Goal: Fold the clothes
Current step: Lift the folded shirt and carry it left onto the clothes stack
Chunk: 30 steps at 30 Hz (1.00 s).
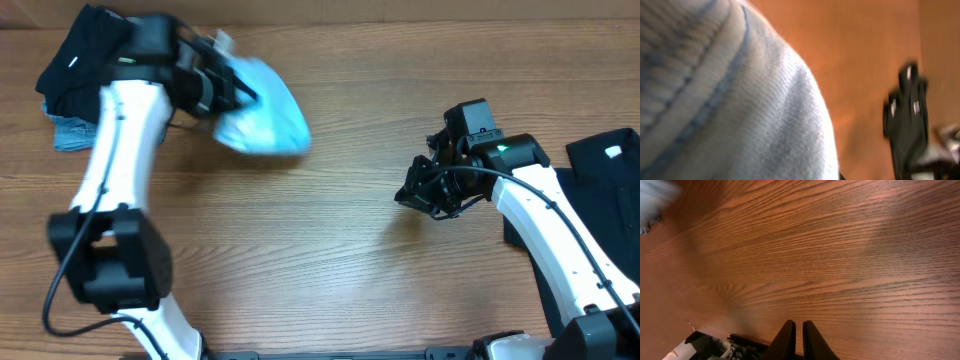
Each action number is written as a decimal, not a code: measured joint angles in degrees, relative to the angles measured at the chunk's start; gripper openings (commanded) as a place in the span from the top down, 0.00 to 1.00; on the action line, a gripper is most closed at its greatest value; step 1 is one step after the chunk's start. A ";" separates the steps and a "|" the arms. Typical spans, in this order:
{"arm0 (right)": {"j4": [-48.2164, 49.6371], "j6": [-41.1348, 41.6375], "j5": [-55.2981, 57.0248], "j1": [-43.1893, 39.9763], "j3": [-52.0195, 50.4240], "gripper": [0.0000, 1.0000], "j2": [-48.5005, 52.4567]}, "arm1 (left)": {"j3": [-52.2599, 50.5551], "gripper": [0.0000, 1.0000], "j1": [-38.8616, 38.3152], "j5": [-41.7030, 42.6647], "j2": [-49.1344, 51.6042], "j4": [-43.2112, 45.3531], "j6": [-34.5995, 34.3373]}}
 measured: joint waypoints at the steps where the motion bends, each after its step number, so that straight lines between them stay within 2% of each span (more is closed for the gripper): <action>1: 0.07 0.02 -0.04 0.02 0.00 0.90 0.02 | 1.31 0.96 1.75 0.02 -0.20 1.14 0.02; 7: 0.07 0.02 0.00 0.00 0.00 0.90 0.00 | 4.35 0.96 11.82 -0.02 -0.26 15.96 0.15; 14: -0.81 0.00 0.00 0.02 0.00 0.91 0.00 | 4.63 0.96 19.80 -0.61 1.11 30.86 -1.44; 23: -3.10 0.02 0.00 0.02 0.00 0.91 0.00 | 4.94 0.96 22.43 -2.27 12.44 45.24 -5.51; 28: -3.43 0.07 -0.02 0.02 0.00 0.92 0.00 | 4.94 0.95 22.71 -3.96 17.35 46.53 -7.17; 29: -3.63 0.04 -0.02 0.00 0.00 0.92 0.00 | 4.94 0.85 22.80 -4.42 17.66 45.92 -7.48; 30: -3.78 0.04 0.00 0.00 0.00 0.92 0.00 | 4.94 0.57 22.91 -4.79 17.88 45.33 -7.69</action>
